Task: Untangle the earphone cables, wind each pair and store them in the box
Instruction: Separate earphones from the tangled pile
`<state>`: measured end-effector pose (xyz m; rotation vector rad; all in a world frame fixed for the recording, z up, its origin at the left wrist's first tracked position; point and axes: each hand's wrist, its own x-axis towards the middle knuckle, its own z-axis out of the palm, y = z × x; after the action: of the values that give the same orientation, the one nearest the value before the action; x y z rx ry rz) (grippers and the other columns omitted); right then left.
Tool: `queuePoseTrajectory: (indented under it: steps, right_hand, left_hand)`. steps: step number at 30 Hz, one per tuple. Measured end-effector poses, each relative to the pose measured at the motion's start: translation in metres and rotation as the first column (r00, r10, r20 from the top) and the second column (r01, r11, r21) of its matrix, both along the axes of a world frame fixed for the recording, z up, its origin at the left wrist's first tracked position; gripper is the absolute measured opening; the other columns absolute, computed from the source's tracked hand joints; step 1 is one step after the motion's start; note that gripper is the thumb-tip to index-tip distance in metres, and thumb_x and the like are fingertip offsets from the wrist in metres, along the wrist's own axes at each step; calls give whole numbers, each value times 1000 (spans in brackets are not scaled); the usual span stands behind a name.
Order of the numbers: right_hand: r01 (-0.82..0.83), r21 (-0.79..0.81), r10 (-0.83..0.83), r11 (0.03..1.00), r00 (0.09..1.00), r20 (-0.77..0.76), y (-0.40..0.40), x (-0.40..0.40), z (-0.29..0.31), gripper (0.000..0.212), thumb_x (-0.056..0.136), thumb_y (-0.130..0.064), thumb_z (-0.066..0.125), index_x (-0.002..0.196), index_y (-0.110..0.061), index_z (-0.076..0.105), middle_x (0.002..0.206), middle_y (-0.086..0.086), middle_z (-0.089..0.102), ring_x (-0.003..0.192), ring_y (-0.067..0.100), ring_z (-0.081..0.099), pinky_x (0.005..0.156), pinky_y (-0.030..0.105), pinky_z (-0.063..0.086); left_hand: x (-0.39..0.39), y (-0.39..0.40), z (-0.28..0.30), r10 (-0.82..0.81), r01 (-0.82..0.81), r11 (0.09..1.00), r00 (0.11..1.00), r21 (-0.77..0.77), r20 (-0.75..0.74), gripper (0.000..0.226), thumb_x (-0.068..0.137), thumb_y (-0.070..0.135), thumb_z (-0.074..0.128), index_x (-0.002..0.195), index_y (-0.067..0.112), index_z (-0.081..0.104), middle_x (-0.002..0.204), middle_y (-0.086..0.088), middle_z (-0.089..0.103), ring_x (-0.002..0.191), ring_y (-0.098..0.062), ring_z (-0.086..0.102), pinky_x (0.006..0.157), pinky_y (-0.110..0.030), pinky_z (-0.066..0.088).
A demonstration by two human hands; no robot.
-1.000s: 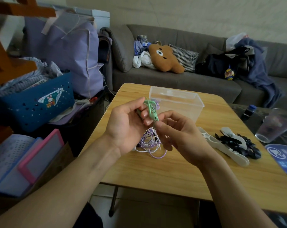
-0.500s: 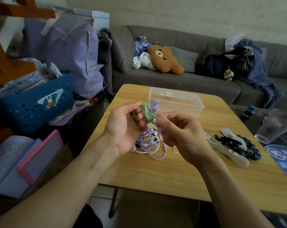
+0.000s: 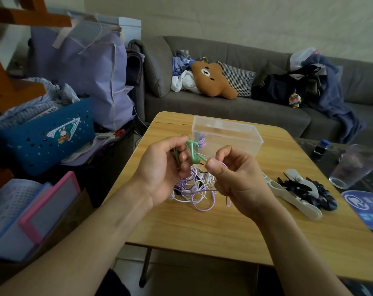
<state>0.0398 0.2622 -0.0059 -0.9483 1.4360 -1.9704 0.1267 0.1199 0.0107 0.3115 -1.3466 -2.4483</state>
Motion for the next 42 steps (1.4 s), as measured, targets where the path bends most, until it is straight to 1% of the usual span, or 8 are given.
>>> queuePoseTrajectory:
  steps: [11,15,23,30,34,36,38,42]
  right_hand:
    - [-157,119,144,980,983,113,12,-2,10,50,91,-30,54,106,17,48,54,-3,61,34,5,35,34,16,27]
    - [-225,5,222,974,963,152,9,-6,1,43,72,-38,84,77,-5,56,67,8,52,40,5,38,37,16,31]
    - [-255,29,246,966,952,182,7,7,13,32,94,-29,50,67,-13,51,55,-2,44,39,6,34,36,17,28]
    - [218,178,-214,960,976,-43,10,-5,7,29,90,-27,64,82,-1,55,61,4,61,37,12,43,36,23,38]
    - [652,169,-554,739,731,-398,7,-11,-1,23,99,-36,57,94,-16,68,81,-5,71,76,8,66,72,29,54]
    - [639,23,-549,769,678,-490,5,-5,2,18,99,-36,54,108,-26,65,103,-11,70,100,2,64,89,24,51]
    - [455,-22,-402,890,762,-507,3,2,3,27,97,-32,53,121,-25,61,118,-9,67,113,4,61,94,22,49]
    - [268,62,-188,961,805,-562,0,12,2,30,98,-29,53,119,-14,67,104,-2,74,101,16,69,85,32,54]
  left_hand:
    - [2,2,0,3,-18,990,994,-140,-109,25,79,24,59,63,15,41,56,-1,41,54,-16,39,55,-28,28]
    - [2,3,-2,-14,0,983,997,-185,-74,28,86,21,56,63,15,41,58,-2,40,52,-14,41,55,-29,26]
    - [2,4,-4,-66,47,975,994,-217,-82,29,81,21,64,61,15,44,58,-3,42,52,-17,39,54,-30,28]
    - [3,-1,-2,40,-76,974,985,-215,-168,26,81,24,60,57,19,49,55,0,45,50,-16,39,51,-28,29]
    - [6,0,-4,90,-155,837,985,-525,-147,28,90,22,61,65,13,53,59,-4,48,54,-18,42,51,-25,36]
    - [6,6,-6,81,-140,765,989,-628,-122,28,93,22,62,72,8,51,60,-8,45,56,-19,40,52,-25,36]
    - [5,13,-9,54,-109,752,993,-650,-104,26,86,29,64,74,9,51,61,-9,42,56,-18,37,49,-27,32]
    - [5,16,-9,11,-71,825,994,-561,-110,23,82,25,61,76,4,53,60,-8,42,54,-16,37,49,-28,28]
